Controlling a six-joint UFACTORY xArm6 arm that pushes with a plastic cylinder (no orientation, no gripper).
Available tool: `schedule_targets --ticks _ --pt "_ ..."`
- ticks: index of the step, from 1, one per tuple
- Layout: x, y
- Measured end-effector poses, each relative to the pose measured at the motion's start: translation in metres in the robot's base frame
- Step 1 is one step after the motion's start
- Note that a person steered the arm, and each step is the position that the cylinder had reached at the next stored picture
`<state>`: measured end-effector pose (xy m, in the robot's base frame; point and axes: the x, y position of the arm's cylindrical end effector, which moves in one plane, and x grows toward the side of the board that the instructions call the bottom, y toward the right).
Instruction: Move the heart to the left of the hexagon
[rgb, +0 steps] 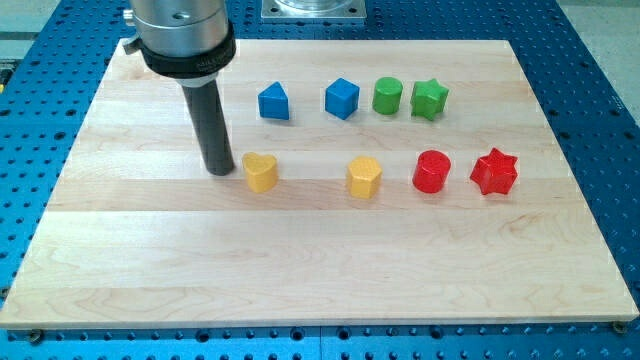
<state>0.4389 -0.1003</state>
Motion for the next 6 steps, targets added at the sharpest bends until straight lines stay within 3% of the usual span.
schedule_targets --ticks 1,2,3,4,6 --pt "-0.002 0.034" --pt "-0.001 0.012" --pt "0.031 -0.023" --pt "0.016 0.047" --pt "0.003 0.028"
